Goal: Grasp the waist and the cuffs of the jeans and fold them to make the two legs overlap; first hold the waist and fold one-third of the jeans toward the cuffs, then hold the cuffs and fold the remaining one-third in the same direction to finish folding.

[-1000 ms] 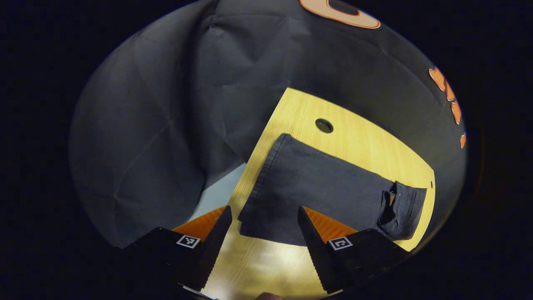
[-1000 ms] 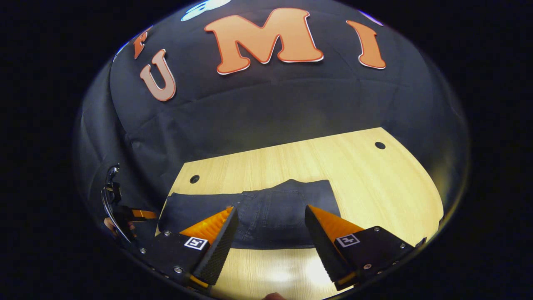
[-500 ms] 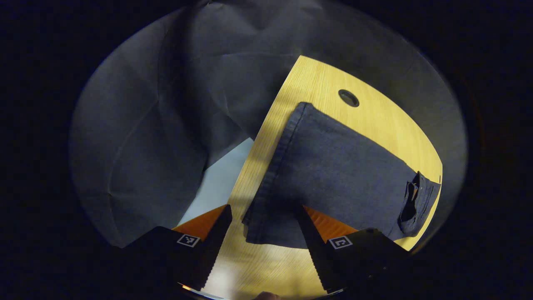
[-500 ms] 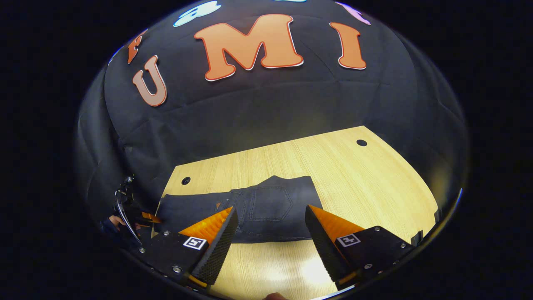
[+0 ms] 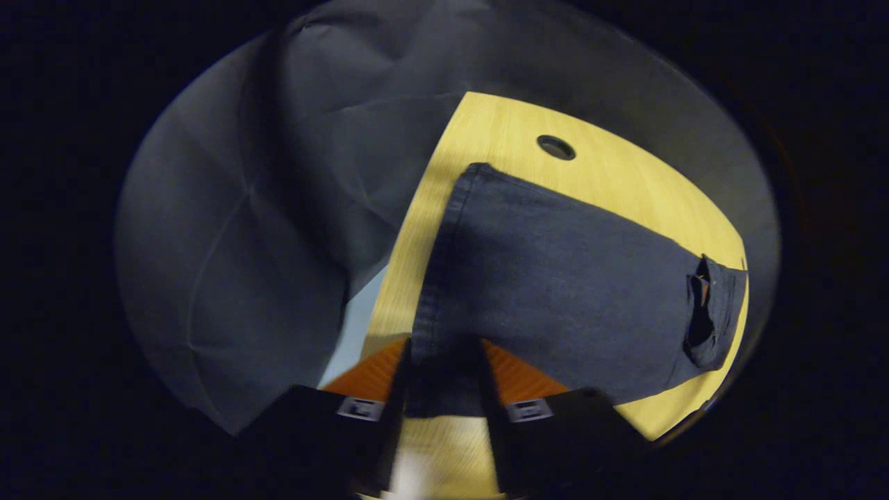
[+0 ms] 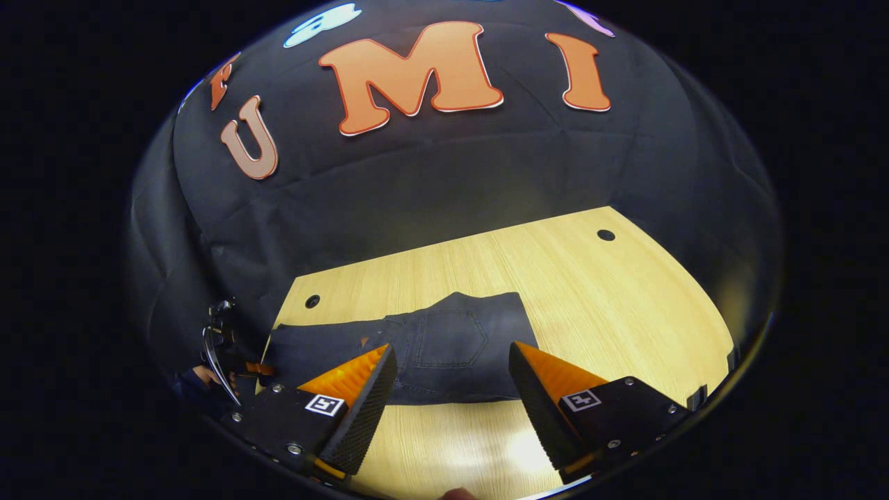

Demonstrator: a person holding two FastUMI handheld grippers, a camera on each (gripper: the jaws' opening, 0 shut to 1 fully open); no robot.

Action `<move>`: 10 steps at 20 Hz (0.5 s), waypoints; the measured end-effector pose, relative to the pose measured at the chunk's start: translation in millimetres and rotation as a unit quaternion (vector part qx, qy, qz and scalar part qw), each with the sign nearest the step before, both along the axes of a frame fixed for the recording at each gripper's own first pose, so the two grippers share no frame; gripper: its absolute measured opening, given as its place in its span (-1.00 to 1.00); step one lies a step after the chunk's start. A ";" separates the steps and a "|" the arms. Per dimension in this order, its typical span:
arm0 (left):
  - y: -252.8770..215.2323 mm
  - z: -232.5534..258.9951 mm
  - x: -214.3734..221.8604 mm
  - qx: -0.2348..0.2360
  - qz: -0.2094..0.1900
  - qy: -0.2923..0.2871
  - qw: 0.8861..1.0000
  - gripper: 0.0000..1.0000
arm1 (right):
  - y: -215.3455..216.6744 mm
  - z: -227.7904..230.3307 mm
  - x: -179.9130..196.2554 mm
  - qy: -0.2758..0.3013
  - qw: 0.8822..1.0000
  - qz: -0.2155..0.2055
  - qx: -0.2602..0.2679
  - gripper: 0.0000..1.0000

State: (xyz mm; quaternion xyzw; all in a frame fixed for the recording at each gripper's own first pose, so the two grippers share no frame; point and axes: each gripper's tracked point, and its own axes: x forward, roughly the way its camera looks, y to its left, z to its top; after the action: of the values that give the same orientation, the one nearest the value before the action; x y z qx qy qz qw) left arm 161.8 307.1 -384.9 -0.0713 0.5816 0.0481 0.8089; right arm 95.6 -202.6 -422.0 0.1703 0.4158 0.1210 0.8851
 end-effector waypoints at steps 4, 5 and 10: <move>-9.9 6.2 -0.7 -0.006 -0.002 -0.001 1.000 -0.84 | -8.5 0.2 5.8 -0.007 1.000 0.009 0.000 0.96; -12.0 13.3 2.2 -0.014 0.008 -0.020 1.000 -0.84 | -15.1 -1.3 7.9 -0.007 1.000 0.011 -0.001 0.97; -29.6 73.7 -3.0 -0.032 -0.001 -0.088 0.996 -0.85 | -40.2 2.7 23.2 -0.021 1.000 0.008 -0.002 0.96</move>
State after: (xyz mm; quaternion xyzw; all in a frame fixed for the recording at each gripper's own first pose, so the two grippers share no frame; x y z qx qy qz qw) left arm 158.8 277.5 -311.1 -0.1002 0.5095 0.0221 0.8543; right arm 118.8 -242.9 -419.3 0.1628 0.3986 0.1305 0.8931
